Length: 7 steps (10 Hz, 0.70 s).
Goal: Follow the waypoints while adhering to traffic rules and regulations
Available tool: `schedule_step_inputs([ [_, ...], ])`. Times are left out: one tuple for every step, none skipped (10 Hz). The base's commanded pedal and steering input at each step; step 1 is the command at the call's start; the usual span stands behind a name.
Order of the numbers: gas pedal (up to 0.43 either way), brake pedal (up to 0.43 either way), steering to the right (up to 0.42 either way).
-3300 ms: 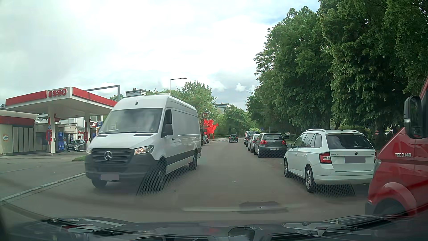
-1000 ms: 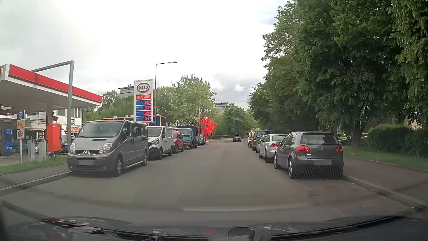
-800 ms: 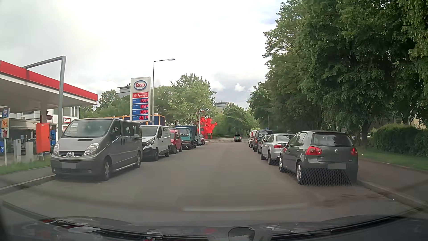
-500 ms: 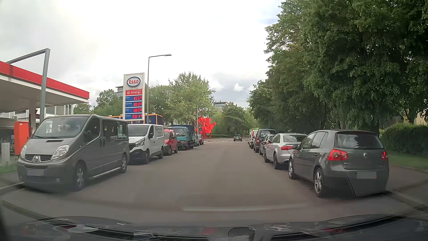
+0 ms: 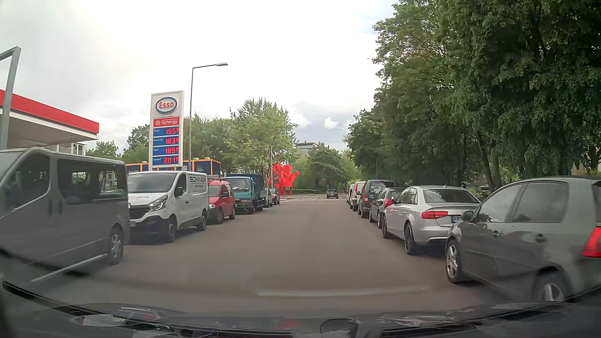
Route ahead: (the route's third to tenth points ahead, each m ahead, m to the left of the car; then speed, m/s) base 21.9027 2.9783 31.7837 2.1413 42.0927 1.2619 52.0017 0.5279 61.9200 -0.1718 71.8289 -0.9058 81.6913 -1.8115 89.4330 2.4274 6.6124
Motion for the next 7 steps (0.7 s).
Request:
schedule_step_inputs([
  [0.220,0.000,0.012],
  [0.220,0.000,0.012],
  [0.197,0.000,0.012],
  [0.189,0.000,0.010],
  [0.177,0.000,0.010],
  [0.169,0.000,0.010],
  [0.138,0.000,0.010],
])
